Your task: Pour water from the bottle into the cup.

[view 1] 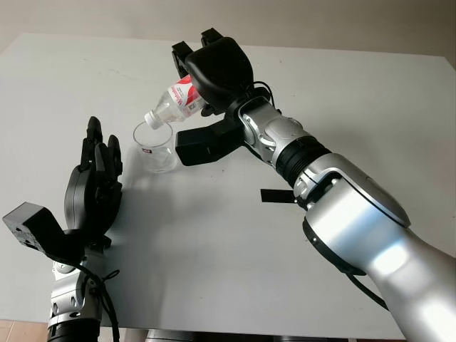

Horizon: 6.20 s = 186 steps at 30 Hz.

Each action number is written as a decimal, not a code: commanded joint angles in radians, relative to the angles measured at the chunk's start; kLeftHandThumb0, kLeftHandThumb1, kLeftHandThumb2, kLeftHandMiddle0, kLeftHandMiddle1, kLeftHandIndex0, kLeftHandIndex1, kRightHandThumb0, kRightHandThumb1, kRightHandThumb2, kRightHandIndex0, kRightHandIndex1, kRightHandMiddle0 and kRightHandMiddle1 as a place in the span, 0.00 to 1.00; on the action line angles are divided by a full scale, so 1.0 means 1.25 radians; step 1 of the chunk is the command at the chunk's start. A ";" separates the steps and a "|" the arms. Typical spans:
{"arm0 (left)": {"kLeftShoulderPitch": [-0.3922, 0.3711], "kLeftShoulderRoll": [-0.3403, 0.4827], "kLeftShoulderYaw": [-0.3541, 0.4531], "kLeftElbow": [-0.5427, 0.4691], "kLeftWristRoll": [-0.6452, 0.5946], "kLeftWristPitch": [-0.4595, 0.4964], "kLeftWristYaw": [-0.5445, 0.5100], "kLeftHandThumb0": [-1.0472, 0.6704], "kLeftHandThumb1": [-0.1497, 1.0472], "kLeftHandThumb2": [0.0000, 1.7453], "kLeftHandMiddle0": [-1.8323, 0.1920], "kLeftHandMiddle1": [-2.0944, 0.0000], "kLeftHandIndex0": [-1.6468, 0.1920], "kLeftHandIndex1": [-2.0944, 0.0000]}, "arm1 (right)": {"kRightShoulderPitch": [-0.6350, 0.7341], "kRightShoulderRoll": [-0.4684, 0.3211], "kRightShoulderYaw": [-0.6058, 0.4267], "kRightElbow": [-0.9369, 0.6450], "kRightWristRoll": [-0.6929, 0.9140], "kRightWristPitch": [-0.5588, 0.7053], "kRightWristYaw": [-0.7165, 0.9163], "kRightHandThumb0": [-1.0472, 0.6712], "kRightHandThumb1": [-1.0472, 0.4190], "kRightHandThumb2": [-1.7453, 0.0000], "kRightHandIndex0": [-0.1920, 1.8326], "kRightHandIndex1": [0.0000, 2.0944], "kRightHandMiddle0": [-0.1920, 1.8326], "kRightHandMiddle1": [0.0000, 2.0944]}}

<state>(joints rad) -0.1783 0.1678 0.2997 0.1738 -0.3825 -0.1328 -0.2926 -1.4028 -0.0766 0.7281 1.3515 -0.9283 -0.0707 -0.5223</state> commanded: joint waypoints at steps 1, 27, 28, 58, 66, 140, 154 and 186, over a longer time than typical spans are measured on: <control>0.001 0.002 0.001 0.011 0.002 0.001 0.000 0.14 1.00 0.33 0.99 0.97 1.00 0.99 | -0.019 -0.012 0.008 -0.001 -0.008 -0.003 -0.012 0.37 0.04 0.97 0.55 1.00 0.22 0.82; 0.000 0.009 0.010 0.035 -0.001 -0.014 -0.015 0.14 1.00 0.33 0.99 0.97 1.00 0.99 | 0.029 0.017 -0.304 -0.018 0.335 -0.077 0.105 0.51 0.12 0.70 0.67 1.00 0.55 1.00; -0.001 0.011 0.011 0.038 -0.001 -0.015 -0.017 0.14 1.00 0.33 0.99 0.97 1.00 0.99 | 0.031 0.021 -0.326 -0.019 0.359 -0.070 0.118 0.50 0.14 0.68 0.69 1.00 0.59 1.00; -0.004 0.012 0.007 0.041 -0.004 0.001 -0.028 0.13 1.00 0.34 1.00 0.98 1.00 1.00 | 0.323 -0.059 -0.704 -0.358 0.829 0.083 0.617 0.44 0.00 0.87 0.78 1.00 0.45 1.00; 0.004 0.009 0.010 0.043 -0.014 -0.003 -0.045 0.14 1.00 0.34 1.00 0.99 1.00 1.00 | 0.599 -0.139 -0.666 -0.758 0.803 0.155 0.667 0.36 0.00 0.84 0.70 1.00 0.44 1.00; 0.014 0.043 0.036 0.012 -0.034 0.037 -0.055 0.13 1.00 0.33 1.00 0.98 1.00 1.00 | 0.964 -0.001 -0.620 -1.032 0.846 0.255 0.548 0.25 0.00 0.90 0.00 1.00 0.00 0.96; 0.007 0.049 0.038 0.019 -0.036 0.039 -0.062 0.13 1.00 0.33 1.00 0.98 1.00 1.00 | 1.000 0.009 -0.637 -1.024 0.857 0.222 0.535 0.22 0.00 0.96 0.00 0.74 0.00 0.77; 0.004 0.044 0.036 0.027 -0.035 0.030 -0.065 0.14 1.00 0.33 1.00 0.99 1.00 1.00 | 0.988 -0.079 -0.628 -0.838 0.631 -0.189 0.367 0.02 0.04 0.97 0.00 0.00 0.00 0.00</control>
<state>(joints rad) -0.1718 0.2227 0.3411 0.2072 -0.4265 -0.0849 -0.3741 -0.1606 -0.1843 -0.0392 0.2815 -0.1490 -0.2807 -0.0483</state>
